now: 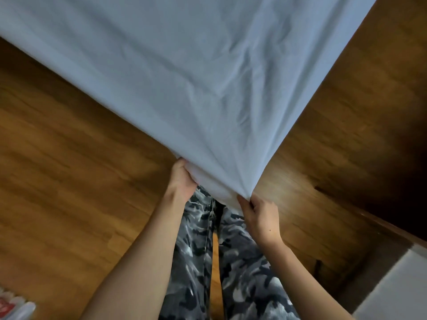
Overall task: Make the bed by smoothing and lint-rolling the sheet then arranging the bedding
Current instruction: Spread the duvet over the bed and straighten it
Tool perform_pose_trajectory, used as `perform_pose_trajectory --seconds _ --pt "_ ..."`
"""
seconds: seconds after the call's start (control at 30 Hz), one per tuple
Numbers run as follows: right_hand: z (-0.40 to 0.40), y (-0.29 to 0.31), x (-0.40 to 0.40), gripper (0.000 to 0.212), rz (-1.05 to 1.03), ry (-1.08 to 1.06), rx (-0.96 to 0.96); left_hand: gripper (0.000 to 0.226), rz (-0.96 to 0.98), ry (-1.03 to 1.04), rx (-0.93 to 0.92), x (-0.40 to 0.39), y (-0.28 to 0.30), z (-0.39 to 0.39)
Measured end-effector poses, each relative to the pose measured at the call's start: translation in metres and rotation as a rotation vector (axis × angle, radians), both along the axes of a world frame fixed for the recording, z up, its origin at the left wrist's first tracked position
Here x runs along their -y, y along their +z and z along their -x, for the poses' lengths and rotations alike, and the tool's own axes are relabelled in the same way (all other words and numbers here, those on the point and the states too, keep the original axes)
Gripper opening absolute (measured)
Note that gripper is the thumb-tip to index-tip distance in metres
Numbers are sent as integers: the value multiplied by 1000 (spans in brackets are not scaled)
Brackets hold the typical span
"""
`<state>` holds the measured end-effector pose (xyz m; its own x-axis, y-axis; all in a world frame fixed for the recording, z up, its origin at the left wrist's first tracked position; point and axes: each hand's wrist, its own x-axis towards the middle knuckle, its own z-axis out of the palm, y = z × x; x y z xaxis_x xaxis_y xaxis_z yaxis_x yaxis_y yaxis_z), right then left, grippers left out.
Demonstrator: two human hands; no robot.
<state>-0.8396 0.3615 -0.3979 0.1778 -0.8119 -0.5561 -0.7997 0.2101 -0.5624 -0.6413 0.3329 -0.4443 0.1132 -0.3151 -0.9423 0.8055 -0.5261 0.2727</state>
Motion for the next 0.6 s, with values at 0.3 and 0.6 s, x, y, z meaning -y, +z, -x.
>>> perform_pose_trajectory --seconds 0.3,0.6 --pt "6 -8 -18 39 111 107 -9 14 -219 162 734 -65 43 28" --pt "35 -9 -65 44 60 250 -165 25 -569 -331 481 -75 -25 9"
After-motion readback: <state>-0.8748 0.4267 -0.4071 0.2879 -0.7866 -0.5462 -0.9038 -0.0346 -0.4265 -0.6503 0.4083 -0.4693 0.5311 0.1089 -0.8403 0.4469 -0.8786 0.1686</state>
